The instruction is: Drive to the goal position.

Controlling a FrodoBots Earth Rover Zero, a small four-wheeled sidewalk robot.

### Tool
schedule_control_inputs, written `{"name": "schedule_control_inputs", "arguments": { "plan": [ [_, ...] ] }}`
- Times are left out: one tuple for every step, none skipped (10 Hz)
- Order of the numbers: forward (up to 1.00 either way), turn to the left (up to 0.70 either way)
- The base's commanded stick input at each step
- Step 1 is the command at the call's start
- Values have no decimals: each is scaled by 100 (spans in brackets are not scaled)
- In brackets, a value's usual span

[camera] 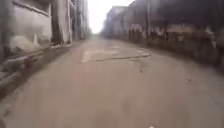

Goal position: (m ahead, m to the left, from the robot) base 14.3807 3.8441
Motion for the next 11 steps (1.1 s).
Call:
{"name": "schedule_control_inputs", "arguments": {
  "plan": [
    [100, 0],
    [100, 0],
    [100, 0],
    [100, 0],
    [100, 0],
    [100, 0],
    [100, 0],
    [100, 0],
    [100, 0],
    [100, 0],
    [100, 0]
  ]
}}
